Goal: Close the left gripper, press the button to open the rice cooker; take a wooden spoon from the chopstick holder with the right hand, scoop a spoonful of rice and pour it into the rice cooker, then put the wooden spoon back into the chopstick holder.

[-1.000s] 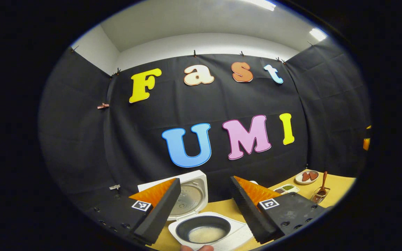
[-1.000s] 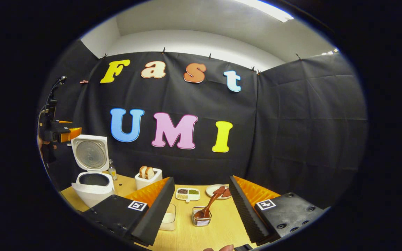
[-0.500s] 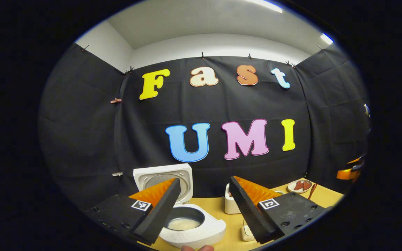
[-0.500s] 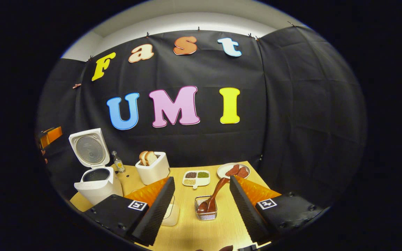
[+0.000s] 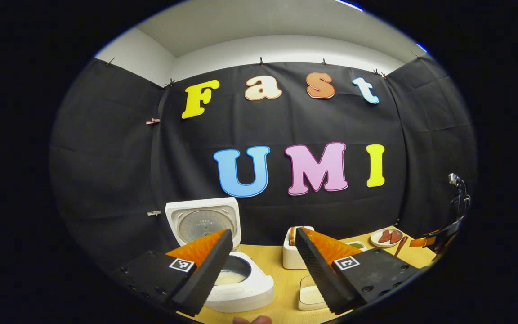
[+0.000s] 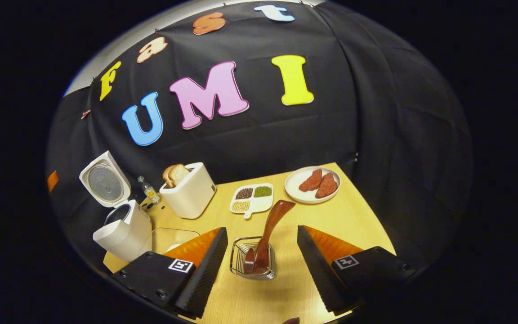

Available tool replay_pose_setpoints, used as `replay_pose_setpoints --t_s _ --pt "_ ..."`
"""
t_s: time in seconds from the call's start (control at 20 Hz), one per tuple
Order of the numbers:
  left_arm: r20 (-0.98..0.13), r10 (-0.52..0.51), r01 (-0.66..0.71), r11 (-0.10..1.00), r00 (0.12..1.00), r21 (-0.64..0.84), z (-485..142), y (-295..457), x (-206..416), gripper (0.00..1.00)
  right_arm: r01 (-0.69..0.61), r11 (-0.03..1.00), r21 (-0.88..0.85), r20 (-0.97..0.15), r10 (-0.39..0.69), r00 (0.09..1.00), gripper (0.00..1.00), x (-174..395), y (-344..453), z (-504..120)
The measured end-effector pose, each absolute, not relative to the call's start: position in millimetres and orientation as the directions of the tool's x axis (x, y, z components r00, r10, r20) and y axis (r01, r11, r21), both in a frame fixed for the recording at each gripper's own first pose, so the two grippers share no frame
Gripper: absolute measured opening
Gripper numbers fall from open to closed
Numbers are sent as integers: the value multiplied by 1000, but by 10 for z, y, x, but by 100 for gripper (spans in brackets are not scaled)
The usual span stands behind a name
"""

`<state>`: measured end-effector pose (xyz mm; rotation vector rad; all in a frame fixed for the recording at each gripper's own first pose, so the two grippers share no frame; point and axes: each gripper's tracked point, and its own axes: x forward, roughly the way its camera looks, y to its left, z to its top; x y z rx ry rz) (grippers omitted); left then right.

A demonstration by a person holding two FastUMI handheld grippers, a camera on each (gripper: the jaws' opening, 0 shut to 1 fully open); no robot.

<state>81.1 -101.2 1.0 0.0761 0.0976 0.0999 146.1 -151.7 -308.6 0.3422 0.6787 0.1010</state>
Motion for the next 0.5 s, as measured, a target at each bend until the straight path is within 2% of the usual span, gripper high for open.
replay_pose_setpoints --t_s 0.15,0.2,0.25,0.4,0.45,0.5 --pt "-124 155 -147 987 980 69 -74 -994 792 97 8 916 400 -638 272 721 95 1631 -1378 -3516" --pt "-138 175 -167 984 975 64 -108 -976 777 97 14 908 418 -649 288 704 92 1690 -1347 -3646" --pt "-146 186 -179 982 972 58 -120 -976 746 97 23 900 435 -660 301 688 84 1734 -1327 -3765" --pt "-151 229 -223 973 962 56 -107 -912 640 97 66 889 452 -681 297 669 82 1904 -1280 -4011" --pt "-157 240 -233 971 958 60 -139 -879 598 97 69 890 450 -684 295 667 63 1947 -1258 -4072" --pt "-162 255 -246 967 953 71 -149 -838 563 97 56 888 456 -682 308 663 54 1973 -1198 -4106"
